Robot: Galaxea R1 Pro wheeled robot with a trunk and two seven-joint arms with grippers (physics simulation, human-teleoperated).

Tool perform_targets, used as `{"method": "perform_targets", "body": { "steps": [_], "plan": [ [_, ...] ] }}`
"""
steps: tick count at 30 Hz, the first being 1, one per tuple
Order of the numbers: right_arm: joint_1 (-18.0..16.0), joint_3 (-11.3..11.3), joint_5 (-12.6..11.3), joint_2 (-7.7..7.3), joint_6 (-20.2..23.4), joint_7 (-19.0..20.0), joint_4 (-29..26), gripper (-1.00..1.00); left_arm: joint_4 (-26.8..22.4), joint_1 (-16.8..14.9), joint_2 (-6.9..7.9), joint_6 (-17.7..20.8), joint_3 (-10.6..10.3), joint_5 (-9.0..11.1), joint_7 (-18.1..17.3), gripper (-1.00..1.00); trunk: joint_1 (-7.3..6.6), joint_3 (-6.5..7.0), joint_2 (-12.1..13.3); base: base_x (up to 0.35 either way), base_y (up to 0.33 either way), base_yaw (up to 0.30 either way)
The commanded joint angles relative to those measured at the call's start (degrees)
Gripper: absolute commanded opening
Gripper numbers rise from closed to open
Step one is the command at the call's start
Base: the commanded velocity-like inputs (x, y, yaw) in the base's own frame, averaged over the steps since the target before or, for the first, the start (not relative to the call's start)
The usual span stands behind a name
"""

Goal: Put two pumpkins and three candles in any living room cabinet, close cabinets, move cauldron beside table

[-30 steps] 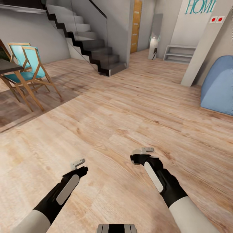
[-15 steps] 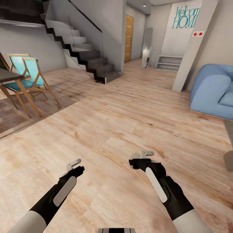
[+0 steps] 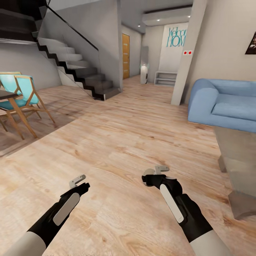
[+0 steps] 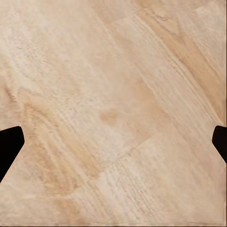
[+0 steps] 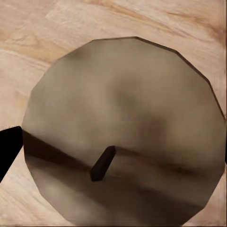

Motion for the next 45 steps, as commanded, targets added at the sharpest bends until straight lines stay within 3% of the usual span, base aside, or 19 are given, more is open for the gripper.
{"method": "perform_targets", "body": {
  "steps": [1,6,16,24,40,45],
  "plan": [
    [-0.06,0.1,-0.56,0.0,0.07,-0.59,0.01,-1.0,-0.14,-0.03,0.29,0.11,-0.18,0.97,0.4,1.0,-0.07,0.24,-0.01,-0.337,0.07,-0.234],
    [-0.03,0.14,-0.46,0.01,-0.2,-0.53,0.91,-1.0,-0.11,-0.03,0.55,0.18,-0.21,2.04,0.4,1.0,-0.2,1.65,0.06,-0.337,0.032,-0.237],
    [-0.04,0.15,-0.16,0.0,-0.25,-0.55,1.5,-1.0,0.22,-0.04,0.64,0.16,-0.18,2.35,0.36,1.0,-0.46,4.43,0.19,-0.333,0.001,-0.224],
    [-0.03,0.23,-0.14,0.08,-0.44,-0.52,3.1,-1.0,0.34,-0.03,0.38,-0.04,-0.33,2.22,0.32,1.0,-0.66,6.23,0.3,-0.055,0.0,-0.011],
    [0.0,0.44,-0.14,0.15,-0.54,-0.49,3.17,-1.0,0.37,-0.03,0.14,-0.12,-0.43,2.2,0.31,1.0,-1.07,9.77,0.51,-0.252,0.0,0.0],
    [-0.06,0.38,-0.14,0.11,-0.57,-0.52,3.17,-1.0,1.39,-0.03,0.07,-0.05,-0.44,2.21,0.3,1.0,-2.17,10.82,2.51,-0.019,0.0,-0.092]
  ]
}}
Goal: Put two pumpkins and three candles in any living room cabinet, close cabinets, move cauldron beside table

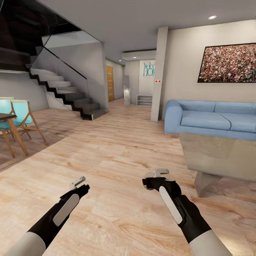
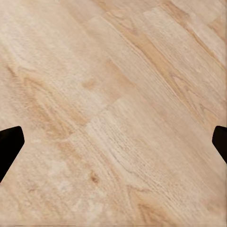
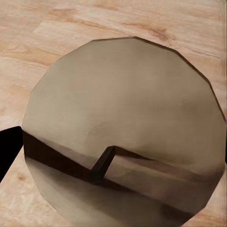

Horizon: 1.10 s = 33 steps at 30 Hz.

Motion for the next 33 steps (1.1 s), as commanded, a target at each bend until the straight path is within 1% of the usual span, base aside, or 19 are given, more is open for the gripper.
{"method": "perform_targets", "body": {
  "steps": [1,3,4,5,7,8,11,13,14,15,17,18,19,21,22,25,30,31,33],
  "plan": [
    [-0.04,0.02,-0.65,-0.07,0.11,-0.64,-0.04,-1.0,1.19,-0.04,-0.08,0.08,-0.44,0.05,0.51,1.0,-0.24,0.17,0.39,-0.003,0.0,-0.203],
    [-0.04,-0.03,-0.65,-0.11,-0.01,-0.67,-0.04,-1.0,2.03,-0.04,-0.17,0.04,-1.44,-0.1,0.52,1.0,-0.68,0.64,1.19,-0.001,0.0,-0.219],
    [-0.01,-0.04,-0.65,-0.18,-0.33,-0.7,-0.07,-1.0,2.28,-0.04,-0.19,0.03,-2.38,-0.11,0.52,1.0,-0.9,0.87,1.59,-0.001,0.0,-0.227],
    [3.12,-0.11,-1.08,-3.68,-7.18,-0.67,0.45,-1.0,5.8,-0.04,-0.2,-0.05,-8.59,-0.11,0.5,1.0,-1.11,1.09,1.99,0.0,0.0,-0.233],
    [4.3,-0.1,-1.23,-4.92,-8.78,-0.66,0.74,-1.0,7.96,-0.04,-0.22,-0.16,-10.76,-0.12,0.3,1.0,-1.55,1.49,2.79,0.0,0.0,-0.167],
    [5.95,-0.07,-1.25,-5.56,-9.85,-0.66,2.1,-1.0,9.44,-0.04,-0.2,-0.33,-12.88,0.03,-1.03,1.0,-1.77,1.68,3.2,0.0,0.0,-0.044],
    [7.06,-0.06,-1.35,-5.76,-10.3,-0.66,3.05,-1.0,12.34,-0.04,-0.22,-1.77,-14.09,0.09,-3.68,1.0,-2.43,2.23,4.4,0.0,0.0,-0.019],
    [8.63,-0.06,-1.41,-5.8,-10.4,-0.61,3.25,-1.0,16.1,-0.04,-0.23,-6.1,-14.56,0.01,-8.1,1.0,-2.87,2.59,5.2,0.0,0.0,-0.006],
    [9.11,-0.06,-1.42,-5.81,-10.42,-0.59,3.3,-1.0,17.45,-0.04,-0.23,-7.8,-14.64,0.0,-9.65,1.0,-3.09,2.77,5.6,0.0,0.0,-0.002],
    [10.75,-0.06,-1.35,-5.84,-10.45,-0.65,3.4,-1.0,21.7,-0.04,-0.25,-11.11,-15.28,-0.09,-12.5,1.0,-3.31,2.95,6.0,0.0,0.0,0.0],
    [11.75,-0.11,-1.17,-5.96,-10.39,-0.78,3.39,-1.0,23.01,0.14,-0.25,-11.88,-16.0,-0.09,-13.11,1.0,-3.75,3.3,6.81,0.0,0.0,0.0],
    [15.05,-0.14,-1.13,-5.92,-11.35,-0.64,4.67,-1.0,23.66,0.63,-1.02,-12.24,-16.37,-0.03,-13.34,1.0,-3.97,3.48,7.21,0.0,0.0,0.0],
    [15.56,-0.15,-1.15,-5.92,-13.17,-0.65,5.46,-1.0,24.19,0.81,-1.38,-12.27,-16.41,-0.06,-13.32,1.0,-4.19,3.66,7.61,0.0,0.0,-0.028],
    [17.3,-0.12,-1.14,-5.92,-18.93,-0.7,7.6,-1.0,25.81,1.04,-3.23,-12.22,-17.32,-0.13,-13.25,1.0,-4.41,3.84,8.01,0.0,0.0,-0.185],
    [17.63,-0.11,-1.12,-5.92,-20.2,-0.72,8.09,-1.0,26.47,1.07,-3.78,-12.21,-17.91,-0.18,-13.23,1.0,-4.63,4.02,8.41,0.0,0.0,-0.229],
    [18.14,-0.15,-1.14,-6.0,-21.89,-0.74,8.71,-1.0,27.51,1.09,-4.71,-12.22,-18.93,-0.2,-13.21,1.0,-5.29,4.56,9.61,0.0,0.0,-0.244],
    [18.44,-0.23,-1.17,-6.96,-23.02,-0.68,9.33,-1.0,29.08,1.1,-5.42,-12.27,-19.57,-0.17,-13.2,1.0,-6.39,5.46,11.62,0.0,0.0,-0.259],
    [18.46,-0.23,-1.17,-7.06,-23.81,-0.67,9.86,-1.0,30.09,1.1,-6.21,-12.26,-19.65,-0.2,-13.2,1.0,-6.61,5.63,12.02,0.0,0.0,-0.262],
    [18.47,-0.19,-1.15,-7.14,-26.46,-0.66,11.31,-1.0,32.73,1.1,-8.51,-12.3,-19.73,-0.34,-13.2,1.0,-7.04,5.96,12.82,0.0,0.0,-0.259]
  ]
}}
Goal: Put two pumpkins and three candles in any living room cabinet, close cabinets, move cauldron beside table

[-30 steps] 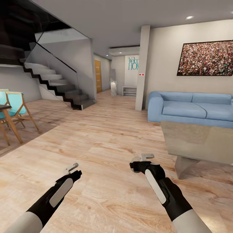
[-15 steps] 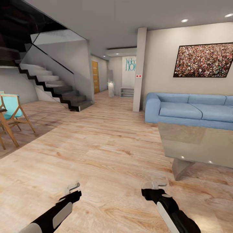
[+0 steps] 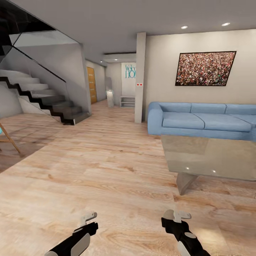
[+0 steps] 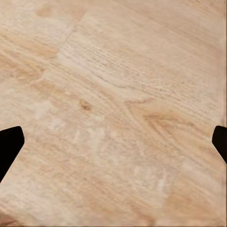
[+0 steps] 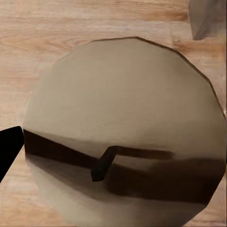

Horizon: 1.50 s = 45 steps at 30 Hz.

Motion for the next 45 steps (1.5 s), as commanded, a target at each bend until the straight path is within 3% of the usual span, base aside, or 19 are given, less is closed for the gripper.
{"method": "perform_targets", "body": {
  "steps": [1,3,8,14,23,25,26,28,32,37,40,45],
  "plan": [
    [-0.06,0.32,-0.56,-0.07,-0.75,-0.54,0.4,-1.0,0.57,-0.04,-0.57,0.12,-0.46,0.16,0.49,1.0,-0.24,0.1,0.38,0.0,0.0,-0.254],
    [-0.06,0.38,-0.55,-0.02,-4.03,-0.51,2.09,-1.0,2.68,0.01,-2.53,0.1,-0.54,-0.02,0.49,1.0,-0.68,0.38,1.19,0.0,0.0,-0.245],
    [-0.05,0.35,-0.72,0.01,-8.13,-0.45,5.13,-1.0,4.13,0.04,-3.83,0.14,-1.82,0.05,0.48,1.0,-1.77,1.05,3.19,0.0,0.0,-0.235],
    [-0.05,0.18,-0.7,-0.01,-14.17,-0.45,8.68,-1.0,5.1,0.05,-2.44,0.06,-1.64,0.2,0.49,1.0,-3.09,1.82,5.6,0.0,0.0,-0.223],
    [-0.05,0.25,-0.68,0.02,-17.73,-0.46,10.81,-1.0,5.19,0.13,-3.09,-0.3,-2.1,0.12,-0.23,1.0,-5.07,2.86,9.21,0.0,0.0,-0.187],
    [-0.05,0.25,-0.64,0.02,-19.03,-0.5,11.25,-1.0,5.27,0.13,-3.14,-2.94,-2.14,0.2,-0.26,1.0,-5.51,3.08,10.01,0.0,0.0,-0.156],
    [-0.05,0.25,-0.65,0.02,-20.25,-0.53,11.48,-1.0,6.28,0.13,-3.28,-6.15,-2.17,0.22,-0.28,1.0,-5.73,3.18,10.41,0.0,0.0,-0.155],
    [-0.05,0.24,-0.7,0.02,-20.41,-0.53,11.58,-1.0,6.44,0.13,-3.32,-6.77,-2.18,0.18,-0.24,1.0,-6.17,3.4,11.21,0.0,0.0,-0.155],
    [-0.05,0.25,-0.7,0.12,-22.05,-0.47,12.87,-1.0,7.1,0.13,-3.26,-14.83,-2.16,0.43,-0.21,1.0,-7.05,3.82,12.82,0.0,0.0,-0.156],
    [-0.05,0.25,-0.65,0.18,-25.26,-0.47,15.13,-1.0,9.76,0.13,-3.95,-16.41,-2.32,0.39,-0.21,1.0,-8.14,4.35,14.82,0.0,0.0,-0.154],
    [-0.05,0.09,-0.78,0.11,-26.99,-0.45,15.92,-1.0,12.09,0.13,-5.24,-16.71,-2.35,0.38,-0.29,1.0,-8.8,4.67,16.03,0.0,0.0,-0.153],
    [-0.05,0.24,-0.77,0.18,-28.71,-0.45,17.13,-1.0,12.44,0.13,-5.44,-16.65,-2.36,0.38,-0.3,1.0,-9.9,5.21,18.03,0.0,0.0,-0.153]
  ]
}}
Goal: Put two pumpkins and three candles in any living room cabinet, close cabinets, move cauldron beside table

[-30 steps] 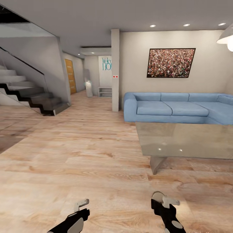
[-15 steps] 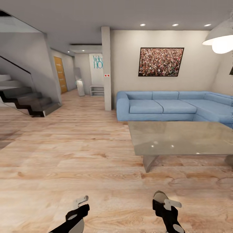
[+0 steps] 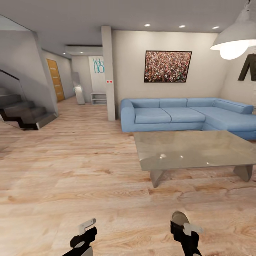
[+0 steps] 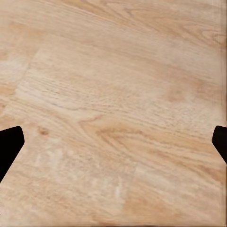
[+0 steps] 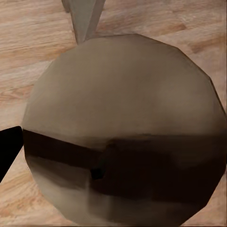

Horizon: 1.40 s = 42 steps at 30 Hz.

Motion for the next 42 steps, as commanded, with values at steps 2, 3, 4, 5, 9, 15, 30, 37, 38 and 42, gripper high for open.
{"method": "perform_targets", "body": {
  "steps": [2,3,4,5,9,15,30,37,38,42],
  "plan": [
    [-0.08,0.56,-0.52,-0.08,-0.7,-0.4,1.14,-1.0,0.11,-0.03,0.02,-0.18,-0.46,0.53,0.3,1.0,-0.46,0.16,0.79,0.0,0.0,-0.151],
    [-0.08,0.56,-0.52,-0.08,-0.75,-0.4,1.27,-1.0,0.16,-0.03,0.03,-0.19,-0.45,0.54,0.29,1.0,-0.67,0.27,1.19,0.0,0.0,-0.149],
    [-0.08,0.52,-0.51,-0.08,-0.81,-0.4,1.45,-1.0,0.32,-0.03,0.04,-0.21,-0.44,0.55,0.32,1.0,-0.89,0.37,1.59,0.0,0.0,-0.149],
    [-0.08,0.5,-0.51,-0.08,-0.84,-0.4,1.52,-1.0,0.38,-0.03,0.05,-0.22,-0.43,0.55,0.32,1.0,-1.11,0.48,1.99,0.0,0.0,-0.149],
    [-0.08,0.56,-0.45,-0.07,-0.92,-0.33,1.82,-1.0,0.59,-0.03,0.19,-0.39,-0.35,0.56,0.36,1.0,-1.99,0.9,3.6,0.0,0.0,-0.148],
    [-0.08,0.73,-0.2,-0.06,-2.96,-0.25,3.57,-1.0,2.33,-0.03,0.1,-0.34,-0.4,0.74,0.37,1.0,-3.31,1.54,6.0,0.0,0.0,-0.148],
    [-0.08,1.17,-0.04,0.27,-3.83,-0.05,3.89,-1.0,3.7,-0.03,-0.1,-0.2,-0.58,0.58,-0.5,1.0,-6.6,3.56,12.02,0.0,0.0,-0.09],
    [-0.08,1.25,-0.32,0.51,-3.59,-0.38,3.59,-1.0,3.84,-0.03,-0.49,-0.19,-0.58,0.63,-0.51,1.0,-8.14,4.82,14.83,0.0,0.0,0.0],
    [-0.08,1.23,-0.31,0.49,-3.61,-0.39,3.58,-1.0,3.86,-0.03,-0.54,-0.19,-0.58,0.64,-0.51,1.0,-8.36,5.0,15.23,0.0,0.0,0.0],
    [-0.08,0.98,-0.5,0.45,-3.74,-0.4,3.87,-1.0,3.88,-0.02,-0.64,-0.2,-0.58,0.64,-0.51,1.0,-8.36,5.0,15.23,0.0,0.0,-0.209]
  ]
}}
